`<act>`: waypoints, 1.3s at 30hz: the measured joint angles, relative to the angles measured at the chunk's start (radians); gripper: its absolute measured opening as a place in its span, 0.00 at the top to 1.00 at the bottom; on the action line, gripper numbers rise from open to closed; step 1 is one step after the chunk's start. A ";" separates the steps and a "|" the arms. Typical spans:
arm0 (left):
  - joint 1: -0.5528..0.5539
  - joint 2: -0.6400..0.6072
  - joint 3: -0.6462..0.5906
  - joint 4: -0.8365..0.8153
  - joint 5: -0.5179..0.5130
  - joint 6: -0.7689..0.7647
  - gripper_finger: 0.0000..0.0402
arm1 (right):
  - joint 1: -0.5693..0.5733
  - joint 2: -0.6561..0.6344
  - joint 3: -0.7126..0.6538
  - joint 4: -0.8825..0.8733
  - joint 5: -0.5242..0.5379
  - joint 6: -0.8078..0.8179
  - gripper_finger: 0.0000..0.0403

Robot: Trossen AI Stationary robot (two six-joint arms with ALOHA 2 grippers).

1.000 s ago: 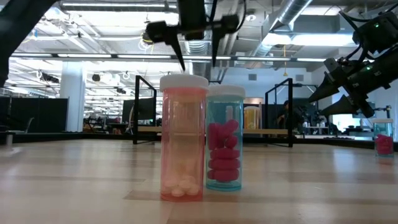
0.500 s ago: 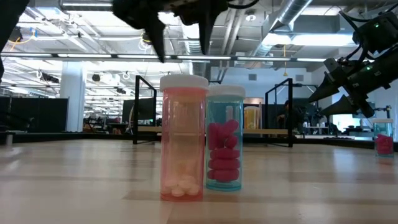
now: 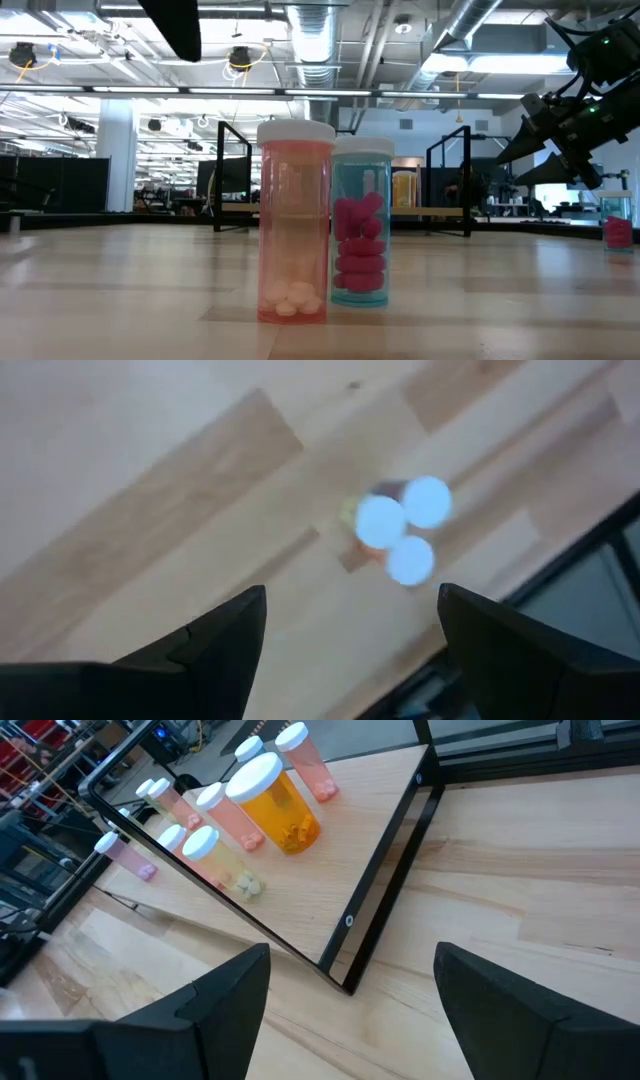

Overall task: Pick and place medicine bottles onto shelf by color
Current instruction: Put the pink pill bottle on the shelf

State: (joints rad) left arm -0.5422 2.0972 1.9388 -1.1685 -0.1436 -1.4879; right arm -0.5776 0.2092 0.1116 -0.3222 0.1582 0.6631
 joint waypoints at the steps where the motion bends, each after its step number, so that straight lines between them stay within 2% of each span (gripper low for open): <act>1: -0.005 0.000 0.000 0.009 0.001 -0.007 0.30 | 0.000 0.000 0.000 0.000 0.000 0.000 0.24; 6: -0.015 0.024 0.002 0.085 0.032 -0.060 0.30 | 0.000 0.000 0.000 -0.001 0.000 0.000 0.24; 12: -0.019 0.088 0.000 0.104 0.163 -0.116 0.30 | 0.000 0.000 0.000 -0.005 0.000 0.000 0.24; 15: -0.019 0.109 0.000 0.131 0.189 -0.139 0.30 | 0.000 0.000 0.000 -0.006 0.000 0.000 0.24; 27: -0.018 0.114 0.000 0.203 0.131 -0.234 0.30 | 0.000 0.000 0.000 -0.006 0.000 0.000 0.24; 31: -0.018 0.114 0.000 0.200 0.071 -0.286 0.30 | 0.000 0.000 0.000 -0.006 0.000 0.000 0.24; 39: -0.005 0.142 0.003 0.206 0.112 -0.333 0.30 | 0.000 0.000 0.000 -0.008 0.000 0.000 0.24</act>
State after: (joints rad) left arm -0.5468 2.2395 1.9415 -0.9627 -0.0314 -1.8214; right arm -0.5776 0.2092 0.1116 -0.3305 0.1582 0.6632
